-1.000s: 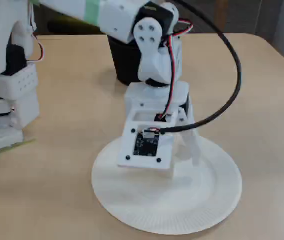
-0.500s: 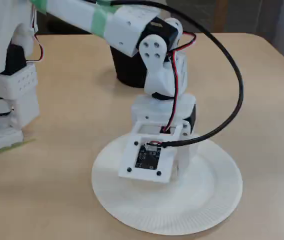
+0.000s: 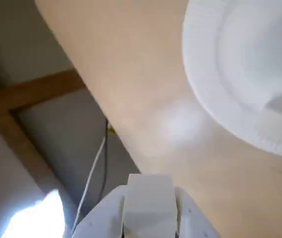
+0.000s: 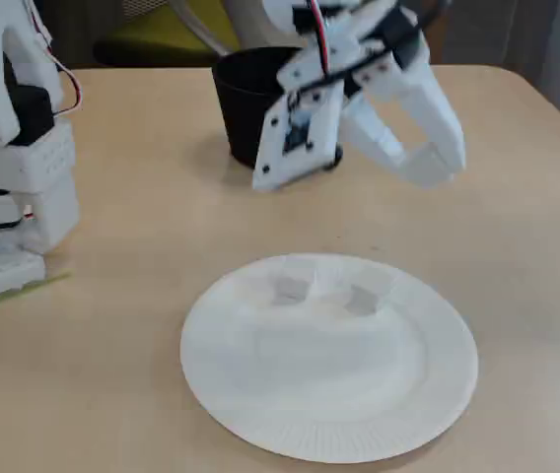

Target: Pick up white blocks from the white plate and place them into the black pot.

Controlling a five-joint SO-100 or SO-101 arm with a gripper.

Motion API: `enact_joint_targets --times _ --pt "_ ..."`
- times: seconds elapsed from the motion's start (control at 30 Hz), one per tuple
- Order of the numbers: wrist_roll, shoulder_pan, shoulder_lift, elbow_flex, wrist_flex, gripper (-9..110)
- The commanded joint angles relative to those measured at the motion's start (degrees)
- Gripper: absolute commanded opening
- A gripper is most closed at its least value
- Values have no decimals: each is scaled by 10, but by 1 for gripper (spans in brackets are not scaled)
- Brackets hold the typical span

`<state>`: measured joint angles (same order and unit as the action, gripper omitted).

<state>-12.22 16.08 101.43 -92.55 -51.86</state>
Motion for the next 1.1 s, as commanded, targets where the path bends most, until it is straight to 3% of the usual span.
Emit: enact_joint_targets --times 0.0,0.13,0.43,0.63,0.83,0.93,1.07 --pt "-31 -104 135 -52 8 -2" --pt "-25 -254 213 -112 5 -2" --pt "206 -490 171 -119 11 -2" --pt "294 -550 89 -112 53 -2" --pt "343 -540 74 -120 49 -2" --pt "377 -526 72 -121 18 35" --pt "376 -512 79 -121 8 38"
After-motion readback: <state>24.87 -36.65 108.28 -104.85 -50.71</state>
